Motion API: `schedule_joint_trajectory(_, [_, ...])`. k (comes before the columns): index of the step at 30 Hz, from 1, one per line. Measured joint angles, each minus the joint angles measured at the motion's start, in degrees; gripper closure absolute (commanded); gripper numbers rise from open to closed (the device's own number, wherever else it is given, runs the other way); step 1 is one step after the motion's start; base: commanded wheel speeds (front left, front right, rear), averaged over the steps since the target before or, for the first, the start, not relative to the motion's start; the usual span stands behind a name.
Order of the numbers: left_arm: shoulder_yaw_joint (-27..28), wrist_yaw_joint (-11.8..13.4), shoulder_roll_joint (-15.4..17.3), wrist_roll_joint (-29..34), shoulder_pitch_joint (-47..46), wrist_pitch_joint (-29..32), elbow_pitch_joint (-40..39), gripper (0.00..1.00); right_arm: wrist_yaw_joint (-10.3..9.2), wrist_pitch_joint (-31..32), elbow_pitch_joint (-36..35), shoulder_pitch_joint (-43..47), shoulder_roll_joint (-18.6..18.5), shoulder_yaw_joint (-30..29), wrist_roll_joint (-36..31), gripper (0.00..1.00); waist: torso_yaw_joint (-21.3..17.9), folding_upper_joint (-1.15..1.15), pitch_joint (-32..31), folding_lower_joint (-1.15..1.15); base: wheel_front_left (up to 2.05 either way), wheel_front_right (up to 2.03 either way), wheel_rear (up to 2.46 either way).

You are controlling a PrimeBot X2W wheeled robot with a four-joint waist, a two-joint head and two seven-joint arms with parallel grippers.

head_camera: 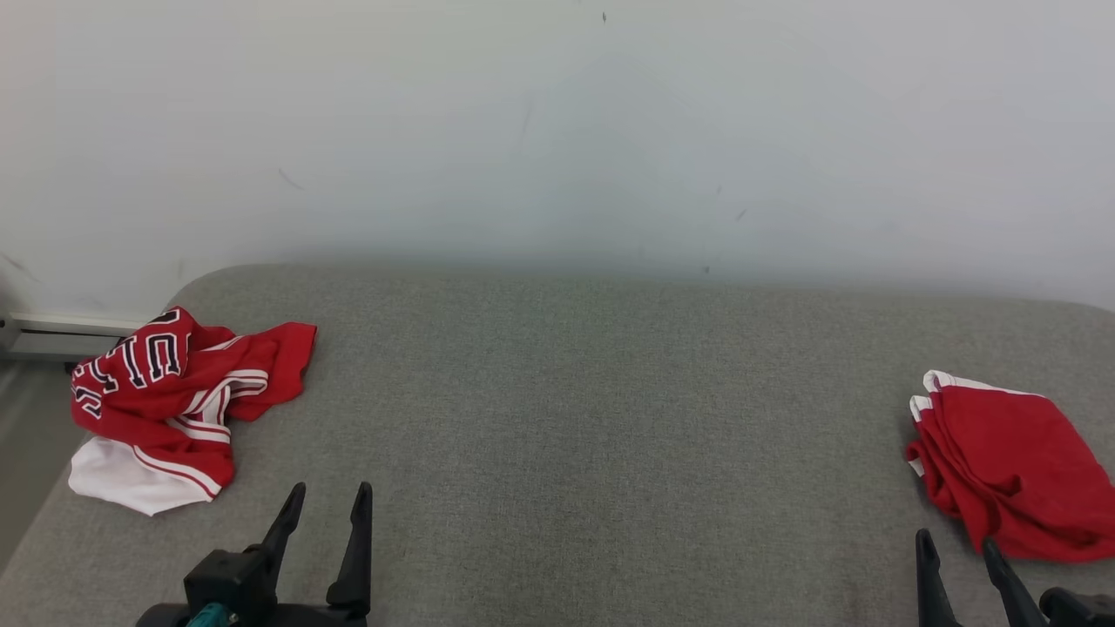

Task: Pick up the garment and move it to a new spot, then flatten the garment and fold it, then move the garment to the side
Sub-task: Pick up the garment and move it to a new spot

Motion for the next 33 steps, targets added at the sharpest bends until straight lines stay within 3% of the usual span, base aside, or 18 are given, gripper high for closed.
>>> schedule_joint_trajectory(19, [-0.3,0.4,-0.5,0.0,-0.1,0.6,1.2,0.00,0.19,-0.9,0.5,0.1,0.0,-0.3,0.4,0.00,2.8,0.00,0.2,0.01,0.00,0.00,0.00])
schedule_joint_trajectory(33, [0.9,0.4,-0.2,1.5,0.2,1.1,0.9,0.00,1.70,-0.8,0.6,-2.0,0.2,3.4,-0.1,0.00,10.5,0.00,1.1,0.01,0.00,0.00,0.00])
